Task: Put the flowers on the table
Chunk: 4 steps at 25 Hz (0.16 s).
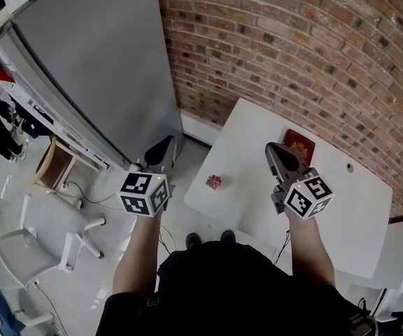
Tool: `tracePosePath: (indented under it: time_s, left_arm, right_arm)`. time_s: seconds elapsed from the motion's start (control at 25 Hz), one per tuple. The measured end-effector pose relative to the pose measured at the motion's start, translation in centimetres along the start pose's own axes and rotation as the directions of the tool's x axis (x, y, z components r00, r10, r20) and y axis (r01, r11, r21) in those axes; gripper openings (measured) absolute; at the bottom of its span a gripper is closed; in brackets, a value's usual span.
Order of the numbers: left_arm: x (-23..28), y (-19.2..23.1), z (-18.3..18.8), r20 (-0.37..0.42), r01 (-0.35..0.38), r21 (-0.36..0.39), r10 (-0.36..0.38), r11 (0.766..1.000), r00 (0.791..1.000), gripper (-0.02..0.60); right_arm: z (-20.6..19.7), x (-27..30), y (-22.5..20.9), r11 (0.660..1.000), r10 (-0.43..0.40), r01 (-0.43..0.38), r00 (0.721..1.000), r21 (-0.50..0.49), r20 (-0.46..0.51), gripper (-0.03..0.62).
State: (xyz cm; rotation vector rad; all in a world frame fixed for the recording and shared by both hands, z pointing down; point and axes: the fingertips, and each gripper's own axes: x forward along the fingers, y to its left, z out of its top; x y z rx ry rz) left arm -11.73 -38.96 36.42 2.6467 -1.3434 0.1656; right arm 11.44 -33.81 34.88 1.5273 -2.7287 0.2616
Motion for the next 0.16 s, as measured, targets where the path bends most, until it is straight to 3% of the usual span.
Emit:
tracePosePath:
  time_s: [0.16]
  left_arm:
    - [-0.12, -0.23, -0.05, -0.004, 0.003, 0.000, -0.003, 1.000, 1.000, 0.011]
  right_arm:
    - [-0.13, -0.34, 0.04, 1.000, -0.007, 0.007, 1.000, 0.001, -0.004, 0.012]
